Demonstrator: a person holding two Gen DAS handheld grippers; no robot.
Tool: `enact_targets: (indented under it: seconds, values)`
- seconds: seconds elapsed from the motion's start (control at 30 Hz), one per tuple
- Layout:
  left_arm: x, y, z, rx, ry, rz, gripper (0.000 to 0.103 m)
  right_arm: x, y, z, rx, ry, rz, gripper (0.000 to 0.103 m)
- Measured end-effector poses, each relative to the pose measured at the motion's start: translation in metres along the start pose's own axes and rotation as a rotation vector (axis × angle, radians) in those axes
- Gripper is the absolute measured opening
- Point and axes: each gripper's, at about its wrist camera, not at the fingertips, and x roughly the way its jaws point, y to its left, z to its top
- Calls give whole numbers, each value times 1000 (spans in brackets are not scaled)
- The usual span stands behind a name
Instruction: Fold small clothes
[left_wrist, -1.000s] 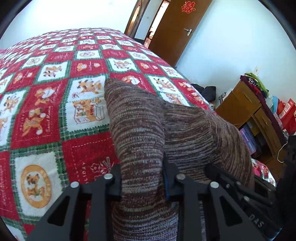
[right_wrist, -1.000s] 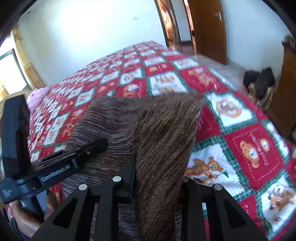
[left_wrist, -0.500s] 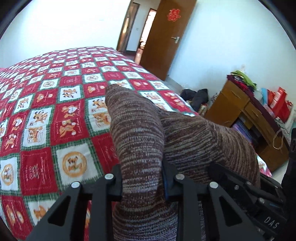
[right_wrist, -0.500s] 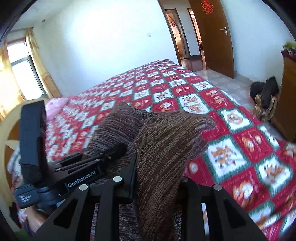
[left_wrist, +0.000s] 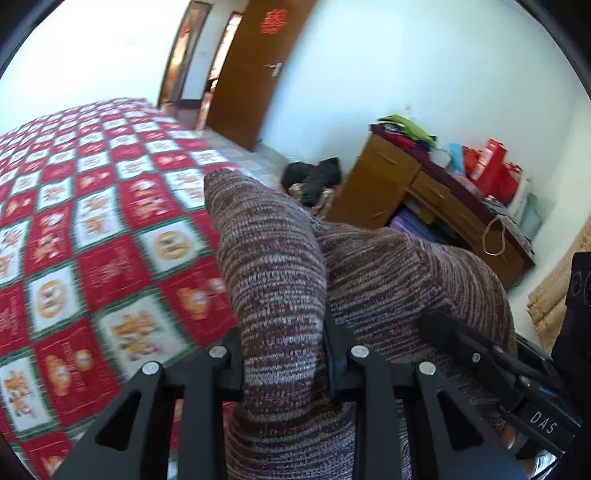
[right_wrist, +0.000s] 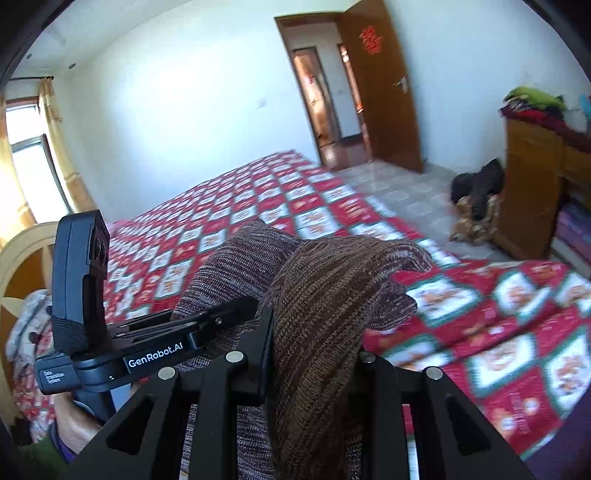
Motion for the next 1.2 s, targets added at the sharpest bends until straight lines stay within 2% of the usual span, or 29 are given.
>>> enact_targets:
  seconds: [0.23, 0.3, 0.4, 0.47, 0.53, 0.57, 0.67, 0.77, 0.87, 0.93, 0.97, 1.1, 1.2]
  values:
    - [52, -28, -11, 3, 26, -12, 30, 6, -49, -12, -10, 6, -114, 26]
    - [70, -29, -17, -16, 58, 1, 30, 19, -61, -20, -22, 27, -145, 26]
    - [98, -25, -28, -45, 144, 42, 33, 45, -89, -41, 7, 106, -173, 26]
    - [108, -12, -37, -100, 192, 49, 53, 62, -113, -55, 78, 169, -163, 26]
    - [106, 2, -38, -176, 199, 35, 70, 65, -137, -65, 201, 175, -96, 34]
    - [105, 12, -38, -206, 217, 19, 73, 63, -146, -70, 261, 169, -61, 37]
    - [96, 22, -39, -228, 238, -28, 73, 55, -166, -80, 378, 174, 21, 46]
    - [74, 22, -40, -203, 223, -36, 73, 35, -171, -82, 393, 152, 11, 47]
    - [47, 12, -44, -137, 166, 9, 71, -3, -162, -74, 307, 45, -121, 45]
    - [39, 8, -43, -104, 142, 52, 71, -26, -143, -66, 216, -10, -202, 30]
    - [32, 4, -46, -90, 134, 70, 71, -32, -135, -65, 192, -23, -216, 27]
    - [34, -17, -52, -11, 117, 125, 70, -31, -97, -71, 138, -9, -185, 24]
    - [35, -33, -58, 67, 75, 201, 70, -17, -77, -83, 132, 19, -172, 24]
